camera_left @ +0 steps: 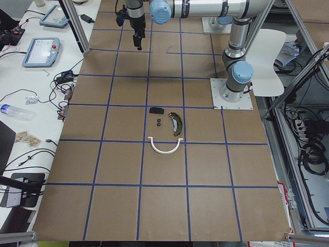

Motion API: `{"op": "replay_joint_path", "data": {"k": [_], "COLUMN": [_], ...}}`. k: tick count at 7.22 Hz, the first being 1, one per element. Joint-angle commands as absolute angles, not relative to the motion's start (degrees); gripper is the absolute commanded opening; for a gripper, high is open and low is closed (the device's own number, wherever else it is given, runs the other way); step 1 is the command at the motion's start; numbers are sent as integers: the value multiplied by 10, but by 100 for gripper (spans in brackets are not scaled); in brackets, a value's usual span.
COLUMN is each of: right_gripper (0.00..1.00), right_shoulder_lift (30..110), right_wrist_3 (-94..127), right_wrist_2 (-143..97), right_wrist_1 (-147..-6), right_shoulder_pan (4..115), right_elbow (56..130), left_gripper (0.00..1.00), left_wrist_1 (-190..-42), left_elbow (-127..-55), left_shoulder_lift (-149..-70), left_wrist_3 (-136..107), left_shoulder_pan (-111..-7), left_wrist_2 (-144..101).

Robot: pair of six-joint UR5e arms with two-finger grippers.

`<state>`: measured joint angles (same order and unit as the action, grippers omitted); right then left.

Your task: Place bearing gear from tray to pile

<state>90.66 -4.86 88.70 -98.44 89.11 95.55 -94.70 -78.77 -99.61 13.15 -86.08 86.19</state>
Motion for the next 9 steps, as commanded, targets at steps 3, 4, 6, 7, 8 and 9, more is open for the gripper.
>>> {"op": "replay_joint_path", "data": {"k": [3, 4, 6, 7, 8, 9], "right_gripper": [100, 100, 100, 100, 100, 100], "right_shoulder_lift": [905, 907, 907, 907, 907, 906], "right_wrist_3": [-48, -49, -49, -52, -49, -49], "right_wrist_2": [886, 887, 887, 887, 886, 887], "right_wrist_1": [-984, -985, -985, -986, -987, -987], "right_shoulder_pan": [891, 890, 891, 890, 890, 891], "right_elbow": [957, 953, 956, 957, 957, 955], "left_gripper": [100, 100, 100, 100, 100, 100], "left_wrist_1": [-948, -943, -925, -924, -923, -920], "left_elbow": [-857, -876, -886, -896, -906, -909], "left_shoulder_lift": [-962, -950, -934, -925, -918, -915], "left_wrist_3": [111, 112, 111, 101, 110, 110], "left_shoulder_pan": [-916, -913, -879, -871, -874, -874], "left_wrist_2": [911, 914, 912, 906, 915, 912]}}
